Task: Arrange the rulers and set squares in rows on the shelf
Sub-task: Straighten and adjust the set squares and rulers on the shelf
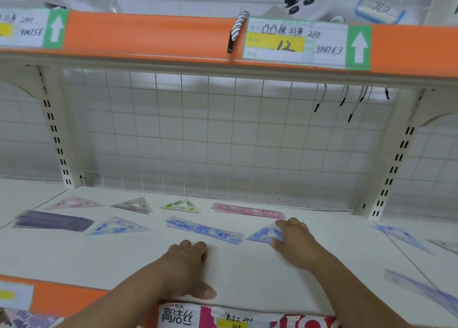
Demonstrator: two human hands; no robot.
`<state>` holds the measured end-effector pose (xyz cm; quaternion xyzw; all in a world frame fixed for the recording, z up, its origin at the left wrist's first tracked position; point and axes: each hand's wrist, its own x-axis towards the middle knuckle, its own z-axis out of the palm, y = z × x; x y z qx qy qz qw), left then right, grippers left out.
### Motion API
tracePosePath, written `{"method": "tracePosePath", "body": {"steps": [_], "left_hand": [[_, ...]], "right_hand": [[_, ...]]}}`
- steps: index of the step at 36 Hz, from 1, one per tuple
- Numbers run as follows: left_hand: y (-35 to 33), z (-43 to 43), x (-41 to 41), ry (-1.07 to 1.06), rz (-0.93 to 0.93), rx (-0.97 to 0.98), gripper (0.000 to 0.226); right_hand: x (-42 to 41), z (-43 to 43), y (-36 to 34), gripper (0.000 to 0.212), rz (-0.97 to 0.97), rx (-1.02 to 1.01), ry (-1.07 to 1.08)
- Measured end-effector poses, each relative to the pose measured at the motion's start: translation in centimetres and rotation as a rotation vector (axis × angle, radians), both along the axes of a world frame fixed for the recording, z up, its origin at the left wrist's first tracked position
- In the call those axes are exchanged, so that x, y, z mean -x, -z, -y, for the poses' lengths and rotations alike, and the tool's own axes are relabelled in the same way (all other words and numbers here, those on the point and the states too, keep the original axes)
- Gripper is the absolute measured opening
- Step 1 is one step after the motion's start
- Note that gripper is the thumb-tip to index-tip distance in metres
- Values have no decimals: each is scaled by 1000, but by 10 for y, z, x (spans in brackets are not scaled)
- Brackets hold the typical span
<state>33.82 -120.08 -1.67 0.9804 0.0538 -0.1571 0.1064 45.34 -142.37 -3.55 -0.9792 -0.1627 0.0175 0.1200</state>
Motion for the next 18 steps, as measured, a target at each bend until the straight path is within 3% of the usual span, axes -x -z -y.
{"method": "tracePosePath", "body": {"steps": [4,11,18], "left_hand": [[0,1,1,4,5,-8,69],[3,1,3,-7,36,-30,69],[4,2,11,-83,183,21,47]], "right_hand": [[7,-2,-7,50,37,1,-30],[28,-10,-14,43,56,46,-115],[55,-22,-21,20,96,83,-160]]}}
